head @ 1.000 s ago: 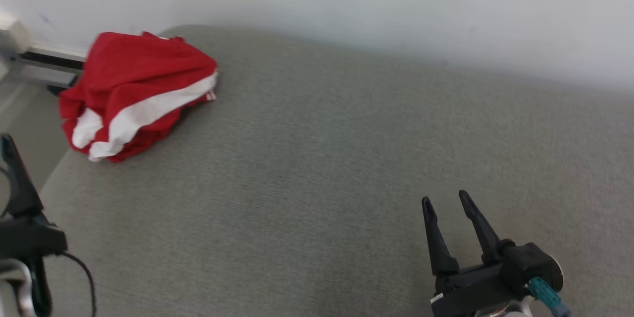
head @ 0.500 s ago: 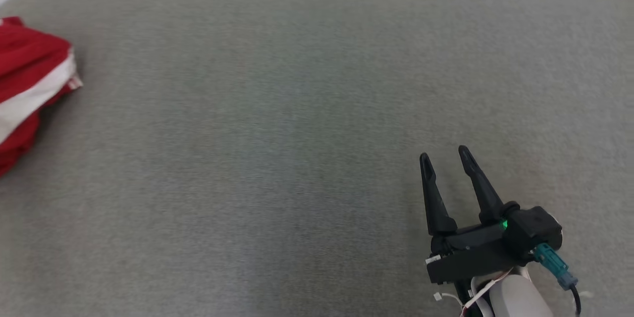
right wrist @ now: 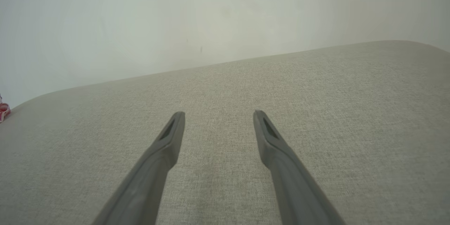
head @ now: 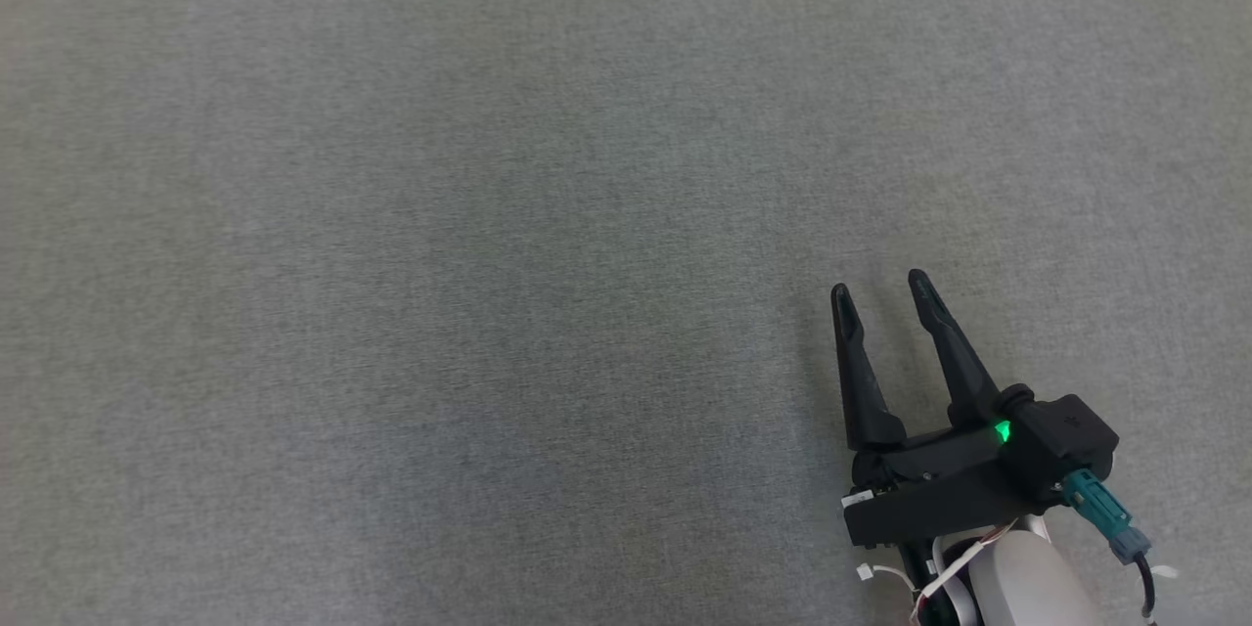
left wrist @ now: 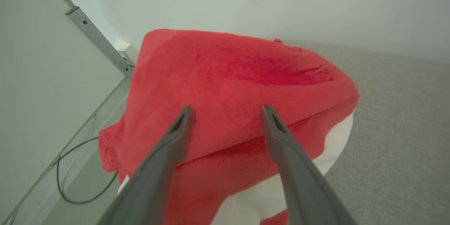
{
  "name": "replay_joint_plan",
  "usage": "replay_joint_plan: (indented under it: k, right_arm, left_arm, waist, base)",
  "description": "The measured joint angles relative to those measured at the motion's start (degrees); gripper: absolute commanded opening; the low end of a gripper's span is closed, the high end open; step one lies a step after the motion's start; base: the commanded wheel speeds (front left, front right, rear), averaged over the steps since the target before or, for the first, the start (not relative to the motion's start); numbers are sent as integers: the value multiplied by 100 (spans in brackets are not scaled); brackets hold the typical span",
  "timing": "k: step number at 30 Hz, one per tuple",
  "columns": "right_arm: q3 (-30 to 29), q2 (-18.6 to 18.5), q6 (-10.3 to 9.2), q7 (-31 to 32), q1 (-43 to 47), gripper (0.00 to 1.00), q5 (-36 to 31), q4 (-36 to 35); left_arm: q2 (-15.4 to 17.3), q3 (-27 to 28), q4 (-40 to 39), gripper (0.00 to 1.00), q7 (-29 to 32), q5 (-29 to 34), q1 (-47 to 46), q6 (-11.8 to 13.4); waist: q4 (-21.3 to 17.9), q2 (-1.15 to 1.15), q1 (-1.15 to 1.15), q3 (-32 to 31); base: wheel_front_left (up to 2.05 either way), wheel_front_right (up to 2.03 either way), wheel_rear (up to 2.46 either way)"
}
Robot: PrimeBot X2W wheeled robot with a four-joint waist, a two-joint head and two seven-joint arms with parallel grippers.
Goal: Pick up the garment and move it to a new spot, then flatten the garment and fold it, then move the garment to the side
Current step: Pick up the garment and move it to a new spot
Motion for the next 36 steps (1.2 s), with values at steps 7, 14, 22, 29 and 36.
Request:
replay_joint_plan:
  k: [7, 14, 22, 29, 36]
  right_arm:
    - [-32, 0, 0, 0, 17, 100, 5, -9]
    - [-23, 1, 0, 0, 5, 100, 5, 9]
    - [-53, 1, 0, 0, 7, 100, -10, 15]
    - [-124, 2, 0, 0, 146, 100, -26, 52]
    - [-156, 2, 0, 0, 337, 100, 21, 100]
  left_arm:
    - [164, -536, 390, 100, 1124, 122, -155, -1]
    - [194, -898, 576, 100, 1913, 116, -233, -1]
    - [168, -1156, 602, 0, 1792, 226, -222, 19]
    - [226, -1337, 342, 0, 541, 414, -359, 41]
    - [231, -1249, -124, 0, -720, 268, -962, 35]
  waist:
    - [-93, 0, 0, 109]
    - [-37, -1, -1, 83]
    - [-11, -1, -1, 45]
    - [116, -1, -1, -199]
    - [342, -1, -1, -543]
  base:
    - [0, 0, 0]
    - [0, 0, 0]
    - [0, 0, 0]
    - [0, 0, 0]
    - [0, 0, 0]
